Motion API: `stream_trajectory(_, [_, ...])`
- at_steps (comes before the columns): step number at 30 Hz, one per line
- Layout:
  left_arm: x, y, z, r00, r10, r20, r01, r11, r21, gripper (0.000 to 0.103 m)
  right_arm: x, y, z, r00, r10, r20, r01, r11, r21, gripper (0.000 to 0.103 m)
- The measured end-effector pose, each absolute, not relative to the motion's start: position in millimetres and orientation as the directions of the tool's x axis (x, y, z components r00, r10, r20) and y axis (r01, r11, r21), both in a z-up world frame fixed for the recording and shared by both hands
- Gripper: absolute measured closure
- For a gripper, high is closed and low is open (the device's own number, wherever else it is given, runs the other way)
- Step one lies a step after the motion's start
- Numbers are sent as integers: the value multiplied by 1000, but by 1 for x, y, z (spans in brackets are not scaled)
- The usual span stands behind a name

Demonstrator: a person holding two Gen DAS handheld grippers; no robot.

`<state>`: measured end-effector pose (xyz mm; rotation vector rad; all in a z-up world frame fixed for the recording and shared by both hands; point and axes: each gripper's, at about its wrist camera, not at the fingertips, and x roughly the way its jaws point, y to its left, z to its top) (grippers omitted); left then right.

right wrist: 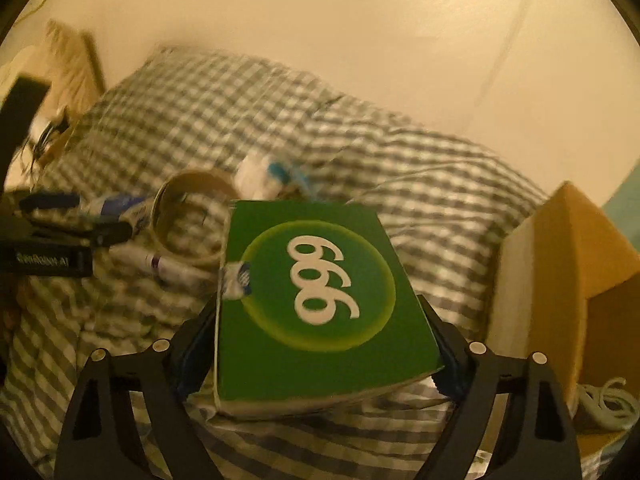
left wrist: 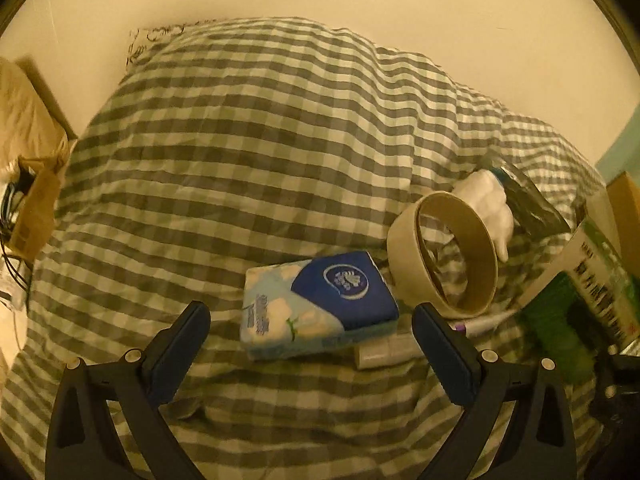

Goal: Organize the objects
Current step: 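Grasp the tissue pack with the left tool while the right tool grasps the green medicine box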

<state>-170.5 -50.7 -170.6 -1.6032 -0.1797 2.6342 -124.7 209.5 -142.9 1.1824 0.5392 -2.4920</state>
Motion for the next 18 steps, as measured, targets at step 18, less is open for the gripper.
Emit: stream_trajectory(18, [-170,-52,-183,-470,147,-870,-3,-986,-165,25,-122,204,-138,-646,-128,-752,403,-894,-195,20])
